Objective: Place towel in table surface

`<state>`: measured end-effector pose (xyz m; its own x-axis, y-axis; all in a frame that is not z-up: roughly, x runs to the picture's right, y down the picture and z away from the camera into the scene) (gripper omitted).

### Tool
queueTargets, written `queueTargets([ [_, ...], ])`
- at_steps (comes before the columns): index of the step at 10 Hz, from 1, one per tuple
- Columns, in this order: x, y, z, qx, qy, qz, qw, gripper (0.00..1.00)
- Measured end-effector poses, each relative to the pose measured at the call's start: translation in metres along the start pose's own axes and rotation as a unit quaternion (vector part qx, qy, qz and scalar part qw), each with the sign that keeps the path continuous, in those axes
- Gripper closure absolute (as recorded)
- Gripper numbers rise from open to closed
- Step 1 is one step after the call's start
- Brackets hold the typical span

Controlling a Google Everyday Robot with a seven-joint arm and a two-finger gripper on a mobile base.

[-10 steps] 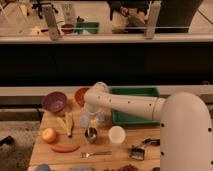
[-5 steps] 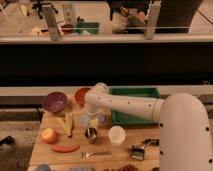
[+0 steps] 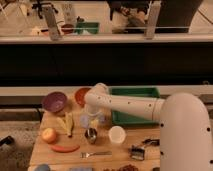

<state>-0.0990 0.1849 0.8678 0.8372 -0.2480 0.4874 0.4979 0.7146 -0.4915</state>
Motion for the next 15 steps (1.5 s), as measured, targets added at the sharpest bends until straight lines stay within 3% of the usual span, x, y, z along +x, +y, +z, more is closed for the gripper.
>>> queueTargets([
  [3,0.002,-0.011,0.0,-0.04,0.005,0.002,0.9992,0.2],
  [5,0.003,-0.018,0.003,-0.053,0.007,0.002,0.9986,0.2],
  [8,0.009,-0.013,0.007,-0.058,0.009,0.008,0.9982,0.2],
  [9,0.009,-0.011,0.007,-0.056,0.009,0.009,0.9983,0.24],
  [12,0.01,-0.007,0.005,-0.051,0.009,0.011,0.9986,0.51],
  [15,0.008,-0.008,0.0,-0.051,0.01,0.01,0.9986,0.65],
])
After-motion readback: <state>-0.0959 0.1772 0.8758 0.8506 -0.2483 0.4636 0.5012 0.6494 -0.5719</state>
